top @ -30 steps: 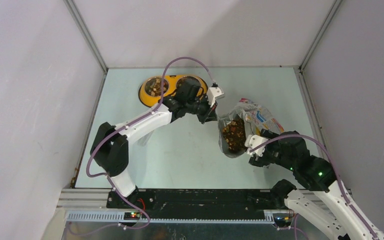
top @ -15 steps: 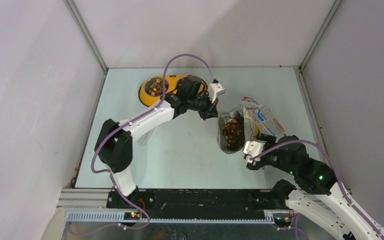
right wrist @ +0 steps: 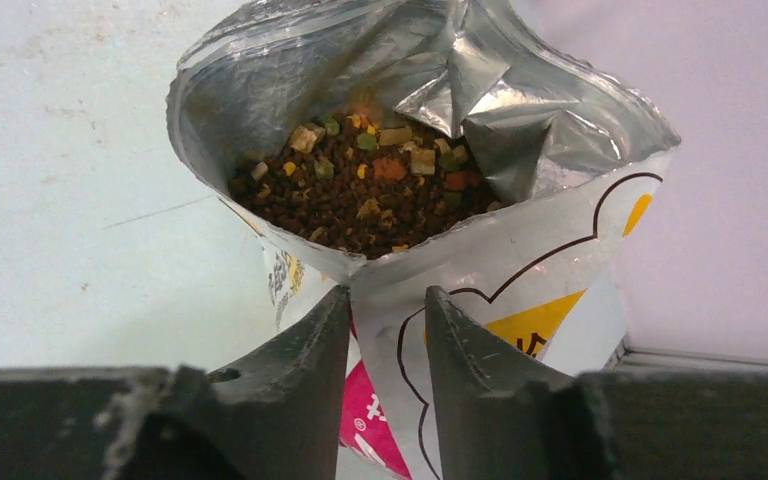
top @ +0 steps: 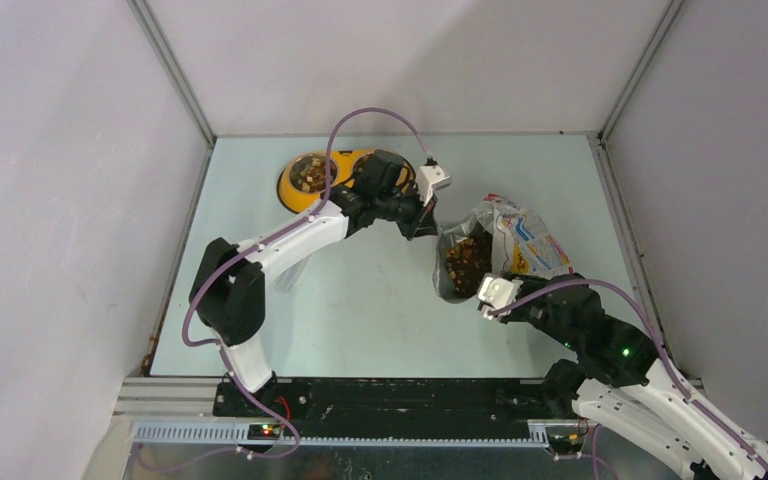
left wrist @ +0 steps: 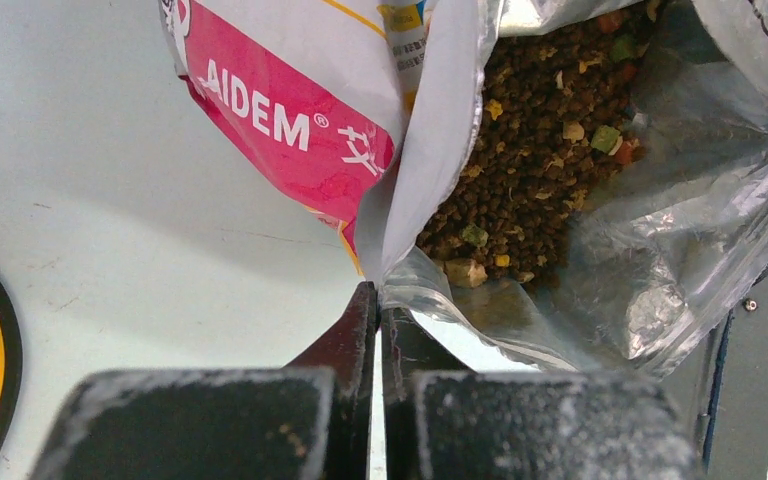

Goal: Serve the pet food
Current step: Close the pet food bag at the center of the board.

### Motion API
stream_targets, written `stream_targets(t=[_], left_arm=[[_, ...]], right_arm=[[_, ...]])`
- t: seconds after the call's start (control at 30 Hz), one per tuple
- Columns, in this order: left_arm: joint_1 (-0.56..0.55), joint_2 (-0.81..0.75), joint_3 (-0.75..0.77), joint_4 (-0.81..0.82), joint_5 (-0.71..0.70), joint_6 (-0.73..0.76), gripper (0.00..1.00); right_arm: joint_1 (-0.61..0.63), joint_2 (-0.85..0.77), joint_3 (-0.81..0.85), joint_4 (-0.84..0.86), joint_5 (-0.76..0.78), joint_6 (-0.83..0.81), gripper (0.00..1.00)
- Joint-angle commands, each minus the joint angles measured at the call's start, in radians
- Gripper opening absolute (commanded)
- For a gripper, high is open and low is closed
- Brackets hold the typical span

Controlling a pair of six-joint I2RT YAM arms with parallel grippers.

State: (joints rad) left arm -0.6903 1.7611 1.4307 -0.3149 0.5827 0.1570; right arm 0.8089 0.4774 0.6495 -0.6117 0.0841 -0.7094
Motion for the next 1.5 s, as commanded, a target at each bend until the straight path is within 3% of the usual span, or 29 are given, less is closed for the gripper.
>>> stream_targets(t=[0.0, 0.1, 0.2, 0.23, 0.63, 0.83, 1.03, 1.07, 1.17, 1.23, 1.33, 1.43, 1.47], left_arm=[[-0.003, -0.011, 0.044, 0.067, 0.036, -0.025, 0.0], [-0.002, -0.013, 0.047, 0.064, 0.039, -0.025, 0.0], [0.001, -0.019, 0.047, 0.061, 0.039, -0.023, 0.0], [0.003, -0.023, 0.046, 0.061, 0.039, -0.023, 0.0], [0.018, -0.121, 0.024, 0.056, 0.11, -0.009, 0.0], [0.015, -0.168, -0.012, 0.08, 0.151, -0.02, 0.0], [-0.005, -0.182, -0.015, 0.076, 0.134, -0.014, 0.01], [-0.006, -0.179, -0.01, 0.077, 0.128, -0.013, 0.04], [-0.007, -0.159, 0.034, 0.03, 0.095, 0.029, 0.36], [-0.005, -0.131, 0.092, -0.025, 0.084, 0.087, 0.51], [0.002, -0.07, 0.202, -0.117, 0.101, 0.184, 0.65], [0.004, -0.007, 0.286, -0.202, 0.13, 0.298, 0.9], [0.003, 0.005, 0.331, -0.25, 0.145, 0.371, 0.92]], right_arm=[[0.001, -0.008, 0.006, 0.085, 0.062, 0.002, 0.32], [-0.002, -0.015, 0.006, 0.072, 0.048, 0.009, 0.22], [-0.008, -0.031, 0.006, 0.064, 0.047, 0.008, 0.02], [-0.01, -0.041, 0.006, 0.062, 0.048, 0.006, 0.0], [-0.179, -0.121, 0.006, 0.163, 0.157, 0.05, 0.0], [-0.407, -0.103, 0.033, 0.205, 0.075, 0.12, 0.0], [-0.474, -0.081, 0.047, 0.215, 0.01, 0.182, 0.0], [-0.479, -0.077, 0.05, 0.216, 0.004, 0.187, 0.0], [-0.504, -0.081, 0.051, 0.205, -0.013, 0.194, 0.0], [-0.513, -0.085, 0.051, 0.19, -0.021, 0.195, 0.0], [-0.533, -0.087, 0.059, 0.158, -0.048, 0.198, 0.0], [-0.55, -0.087, 0.075, 0.124, -0.097, 0.204, 0.0], [-0.559, -0.088, 0.08, 0.109, -0.107, 0.206, 0.0]])
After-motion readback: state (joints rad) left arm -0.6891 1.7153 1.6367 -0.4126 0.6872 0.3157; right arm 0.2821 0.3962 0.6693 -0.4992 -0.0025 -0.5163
